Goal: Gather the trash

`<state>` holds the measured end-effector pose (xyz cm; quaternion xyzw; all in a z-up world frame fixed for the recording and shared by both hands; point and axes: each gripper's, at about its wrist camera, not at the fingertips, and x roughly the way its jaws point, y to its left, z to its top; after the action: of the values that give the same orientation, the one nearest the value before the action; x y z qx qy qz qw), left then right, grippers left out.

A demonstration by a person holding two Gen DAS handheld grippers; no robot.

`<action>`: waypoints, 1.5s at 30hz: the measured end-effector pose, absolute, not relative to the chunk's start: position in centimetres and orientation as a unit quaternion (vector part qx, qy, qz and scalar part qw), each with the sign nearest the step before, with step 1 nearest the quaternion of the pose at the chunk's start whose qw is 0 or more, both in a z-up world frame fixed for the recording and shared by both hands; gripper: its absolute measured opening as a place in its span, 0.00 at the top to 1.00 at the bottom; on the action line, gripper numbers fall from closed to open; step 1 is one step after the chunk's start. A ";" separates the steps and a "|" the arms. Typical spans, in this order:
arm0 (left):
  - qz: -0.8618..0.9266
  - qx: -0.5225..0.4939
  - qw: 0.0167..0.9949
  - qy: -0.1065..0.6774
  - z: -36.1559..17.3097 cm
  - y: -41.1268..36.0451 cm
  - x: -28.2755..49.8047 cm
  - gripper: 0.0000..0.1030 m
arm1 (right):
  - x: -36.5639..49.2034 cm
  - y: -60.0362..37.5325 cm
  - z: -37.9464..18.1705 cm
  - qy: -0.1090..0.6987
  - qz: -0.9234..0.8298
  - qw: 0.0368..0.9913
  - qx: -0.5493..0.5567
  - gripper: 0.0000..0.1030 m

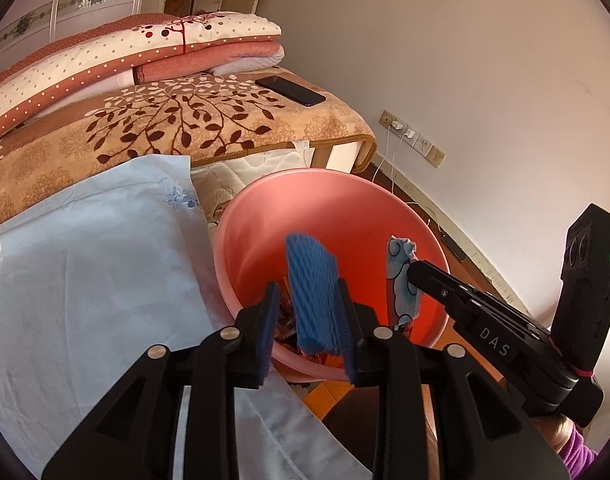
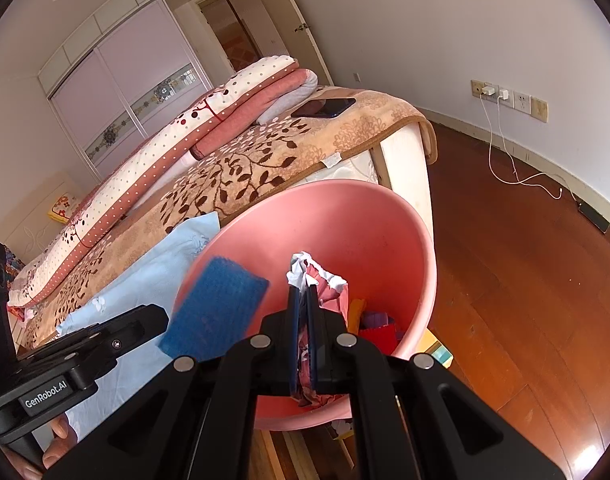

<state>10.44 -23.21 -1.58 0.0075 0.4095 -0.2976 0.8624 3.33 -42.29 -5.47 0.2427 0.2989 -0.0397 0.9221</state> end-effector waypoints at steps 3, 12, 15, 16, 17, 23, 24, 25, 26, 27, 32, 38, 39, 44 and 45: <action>-0.295 0.006 0.862 0.412 -1.6 -23.1 10.5 0.72 | 3.3 -42.3 -5.5 0.299 -0.039 0.922 0.242 0.97; -0.292 0.004 0.861 0.416 -1.8 -22.8 10.4 0.72 | 3.4 -42.0 -5.8 0.301 -0.039 0.921 0.243 0.80; -0.292 0.004 0.861 0.416 -1.8 -22.8 10.4 0.72 | 3.3 -41.9 -5.6 0.296 -0.040 0.923 0.242 0.69; -0.291 0.004 0.862 0.416 -1.8 -22.8 10.4 0.72 | 3.3 -41.9 -5.5 0.296 -0.039 0.923 0.241 0.69; -0.291 0.003 0.862 0.416 -1.8 -22.7 10.3 0.72 | 3.3 -41.8 -5.5 0.296 -0.039 0.924 0.240 0.68; -0.289 0.002 0.862 0.416 -1.7 -22.5 10.3 0.72 | 3.1 -41.6 -5.2 0.296 -0.036 0.925 0.237 0.67; -0.288 0.002 0.862 0.416 -1.7 -22.4 10.3 0.72 | 3.0 -41.6 -5.2 0.295 -0.036 0.925 0.236 0.67; -0.288 0.001 0.863 0.416 -1.6 -22.4 10.2 0.72 | 3.0 -41.6 -5.1 0.295 -0.035 0.925 0.236 0.67; -0.287 0.001 0.863 0.416 -1.6 -22.3 10.2 0.72 | 2.9 -41.5 -5.0 0.294 -0.035 0.926 0.235 0.67; -0.287 0.000 0.863 0.416 -1.6 -22.3 10.2 0.72 | 2.9 -41.5 -5.0 0.294 -0.034 0.926 0.234 0.67; -0.285 0.000 0.865 0.414 -1.4 -22.3 9.9 0.72 | 2.4 -41.2 -4.7 0.292 -0.032 0.928 0.230 0.67; -0.284 -0.001 0.867 0.410 -1.2 -22.2 9.5 0.72 | 1.7 -40.8 -4.3 0.289 -0.029 0.931 0.222 0.67; -0.283 -0.002 0.867 0.409 -1.1 -22.1 9.4 0.72 | 1.6 -40.7 -4.2 0.289 -0.028 0.931 0.220 0.67; -0.281 -0.002 0.870 0.404 -0.8 -22.0 9.0 0.72 | 1.1 -40.2 -3.8 0.286 -0.026 0.935 0.211 0.66; -0.281 -0.002 0.871 0.403 -0.8 -21.9 8.9 0.72 | 0.9 -40.1 -3.7 0.285 -0.026 0.935 0.209 0.66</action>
<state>8.86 -21.94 -0.78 -0.0023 0.4029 -0.2811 0.8710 0.94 -40.08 -3.71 0.2092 0.2848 -0.0255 0.9351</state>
